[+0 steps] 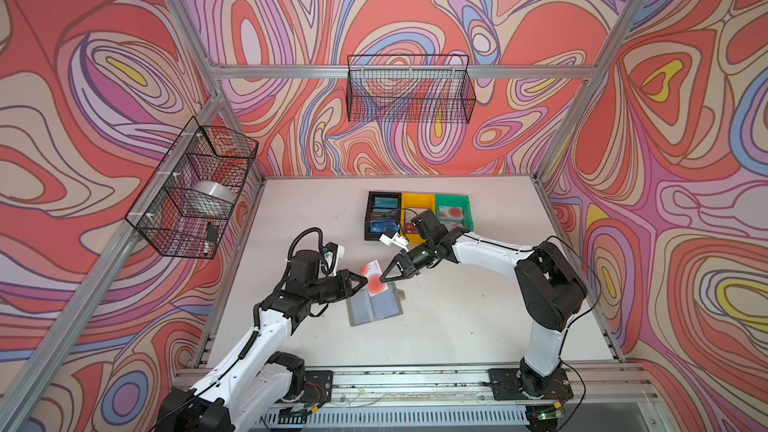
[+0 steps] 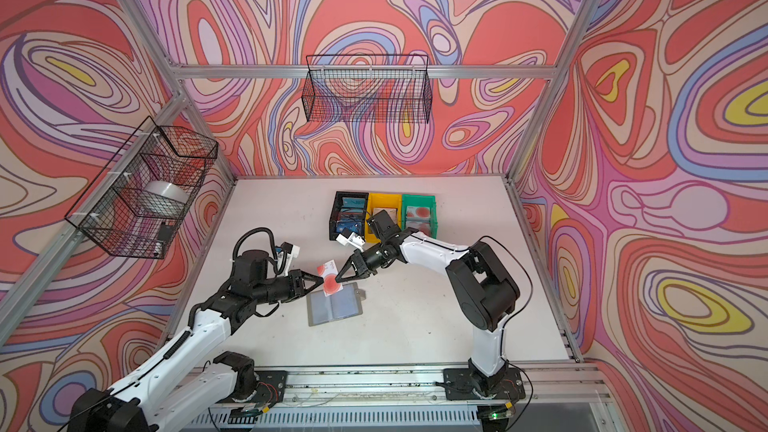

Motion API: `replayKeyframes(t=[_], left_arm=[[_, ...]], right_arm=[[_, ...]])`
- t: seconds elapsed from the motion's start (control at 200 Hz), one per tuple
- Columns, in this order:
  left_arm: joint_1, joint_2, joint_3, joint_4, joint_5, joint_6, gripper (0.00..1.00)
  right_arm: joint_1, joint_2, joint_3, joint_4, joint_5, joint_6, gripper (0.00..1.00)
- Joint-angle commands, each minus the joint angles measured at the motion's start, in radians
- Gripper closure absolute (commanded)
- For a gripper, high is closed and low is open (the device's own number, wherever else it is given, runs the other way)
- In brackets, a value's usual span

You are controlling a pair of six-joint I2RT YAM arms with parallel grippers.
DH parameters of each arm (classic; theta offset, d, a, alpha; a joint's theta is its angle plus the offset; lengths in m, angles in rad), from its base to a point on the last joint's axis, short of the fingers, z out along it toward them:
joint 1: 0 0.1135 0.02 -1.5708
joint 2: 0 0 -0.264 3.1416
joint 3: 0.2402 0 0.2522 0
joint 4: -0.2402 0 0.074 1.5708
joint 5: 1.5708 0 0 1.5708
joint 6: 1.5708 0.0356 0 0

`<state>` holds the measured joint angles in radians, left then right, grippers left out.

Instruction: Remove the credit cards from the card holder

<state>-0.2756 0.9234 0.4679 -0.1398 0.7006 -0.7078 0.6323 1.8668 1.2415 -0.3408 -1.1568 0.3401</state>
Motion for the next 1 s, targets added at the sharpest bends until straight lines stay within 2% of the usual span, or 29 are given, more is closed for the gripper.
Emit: replayKeyframes(t=[0.0,0.17,0.366,0.436,0.516,0.576,0.711,0.861,0.992], left_arm=[[0.000,-0.009,0.022,-0.060,-0.032,0.031,0.79],[0.000,-0.002,0.037,-0.113,-0.074,0.064,0.76],[0.002,0.063,0.112,-0.111,-0.080,0.095,0.75],[0.004,0.103,0.136,-0.100,-0.064,0.107,0.76],[0.007,0.145,0.166,-0.089,-0.043,0.119,0.76],[0.007,0.168,0.185,-0.086,-0.032,0.127,0.76],[0.012,0.195,0.202,-0.074,-0.024,0.135,0.76],[0.017,0.197,0.199,-0.060,-0.020,0.127,0.76],[0.021,0.184,0.190,-0.061,-0.027,0.125,0.77]], right_arm=[[-0.023,-0.046,0.025,-0.057,-0.002,-0.042,1.00],[-0.120,-0.117,0.117,-0.399,0.108,-0.265,1.00],[-0.241,-0.166,0.360,-0.810,0.474,-0.499,1.00],[-0.250,-0.171,0.446,-0.866,0.624,-0.558,1.00],[-0.279,-0.134,0.573,-0.955,0.686,-0.619,1.00],[-0.287,-0.102,0.663,-1.007,0.790,-0.649,1.00],[-0.305,0.043,0.834,-1.094,0.996,-0.710,1.00],[-0.320,0.116,0.882,-1.076,1.123,-0.815,1.00],[-0.351,0.146,0.919,-1.050,1.119,-0.865,1.00]])
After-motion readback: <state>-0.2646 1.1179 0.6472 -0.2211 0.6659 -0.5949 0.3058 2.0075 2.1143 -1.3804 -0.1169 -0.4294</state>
